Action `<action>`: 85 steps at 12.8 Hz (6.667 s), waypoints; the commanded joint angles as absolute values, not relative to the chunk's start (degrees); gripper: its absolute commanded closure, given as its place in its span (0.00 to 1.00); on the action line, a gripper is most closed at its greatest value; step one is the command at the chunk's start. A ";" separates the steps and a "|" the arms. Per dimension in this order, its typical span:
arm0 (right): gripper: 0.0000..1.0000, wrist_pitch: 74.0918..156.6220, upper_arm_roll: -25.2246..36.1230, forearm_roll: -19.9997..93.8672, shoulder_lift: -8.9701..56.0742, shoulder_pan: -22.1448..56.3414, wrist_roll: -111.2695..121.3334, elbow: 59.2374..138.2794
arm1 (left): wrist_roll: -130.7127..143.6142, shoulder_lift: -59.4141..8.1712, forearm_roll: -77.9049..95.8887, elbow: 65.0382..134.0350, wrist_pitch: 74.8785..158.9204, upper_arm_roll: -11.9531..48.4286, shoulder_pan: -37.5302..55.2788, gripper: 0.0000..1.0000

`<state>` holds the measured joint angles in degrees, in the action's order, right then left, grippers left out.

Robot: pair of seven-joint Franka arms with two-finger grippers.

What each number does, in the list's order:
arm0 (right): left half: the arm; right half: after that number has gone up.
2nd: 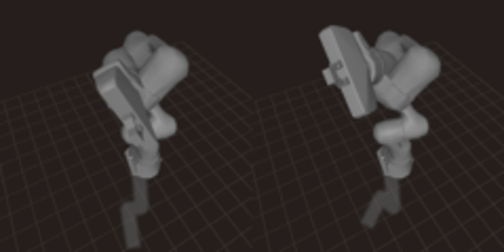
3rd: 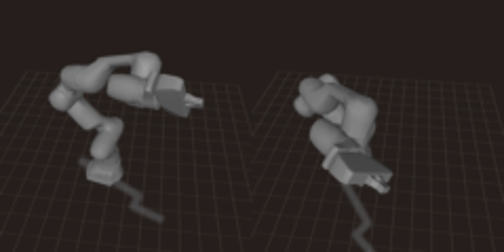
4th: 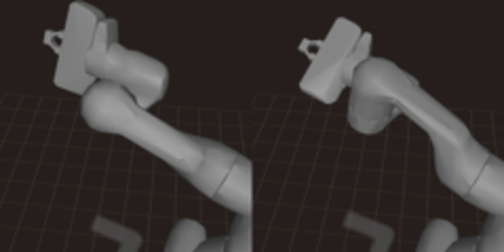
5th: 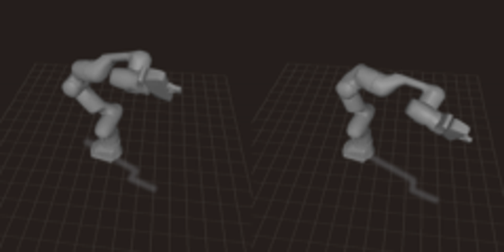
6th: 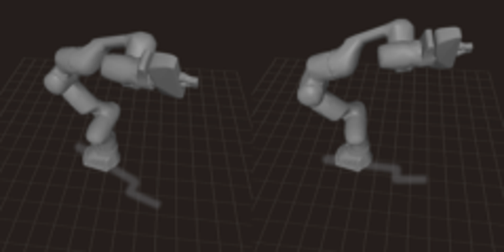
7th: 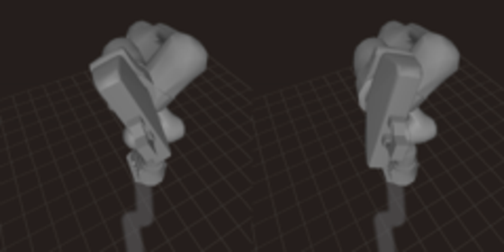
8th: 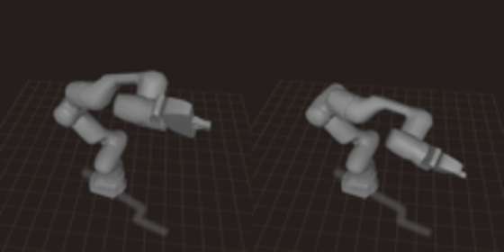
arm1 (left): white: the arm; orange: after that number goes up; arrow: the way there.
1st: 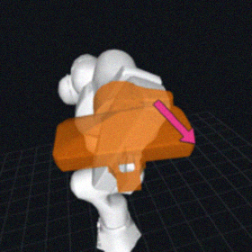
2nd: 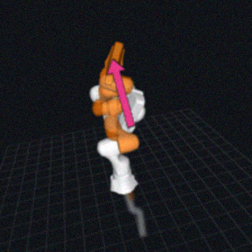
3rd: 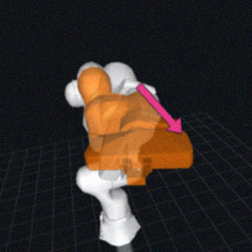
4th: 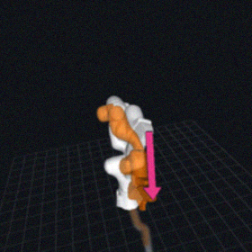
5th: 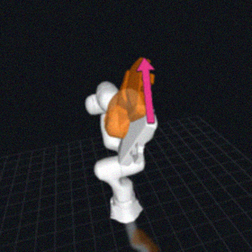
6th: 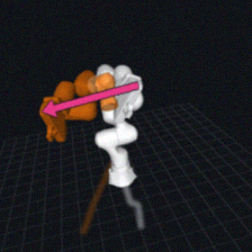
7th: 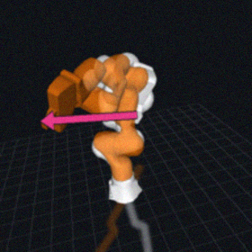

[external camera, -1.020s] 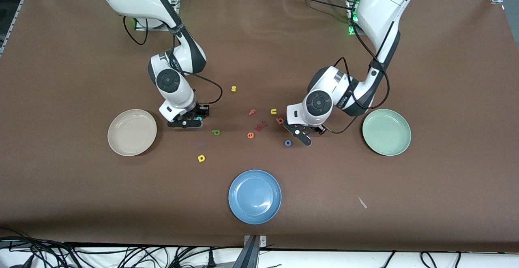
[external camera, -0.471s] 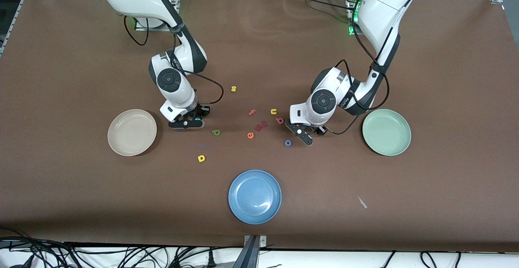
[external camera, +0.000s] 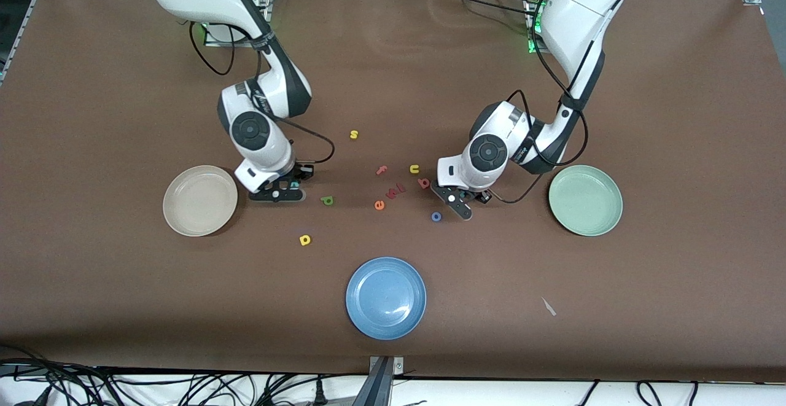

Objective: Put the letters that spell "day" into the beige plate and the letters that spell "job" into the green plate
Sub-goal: 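Drop the cyan letters onto the beige and green plates with both grippers, then grasp the yellow a with the right gripper, blue o with the left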

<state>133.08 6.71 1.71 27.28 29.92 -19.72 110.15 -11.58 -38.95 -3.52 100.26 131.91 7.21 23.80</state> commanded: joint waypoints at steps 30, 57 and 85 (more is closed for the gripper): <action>0.00 128.58 2.64 8.88 47.10 23.03 -5.71 84.30 | -34.19 -31.28 -16.79 111.97 127.35 6.86 -3.95 1.00; 0.38 127.44 2.72 8.79 54.32 24.52 -6.77 73.04 | 33.45 -38.66 -3.52 84.93 115.49 15.38 15.72 0.00; 0.96 119.72 4.38 7.91 50.37 23.73 -6.59 73.29 | 42.54 -53.44 -10.99 78.13 132.36 12.83 23.03 0.40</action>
<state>122.42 3.50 8.24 52.43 24.14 -6.50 72.51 42.06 -52.36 -9.62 79.73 132.51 13.35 22.21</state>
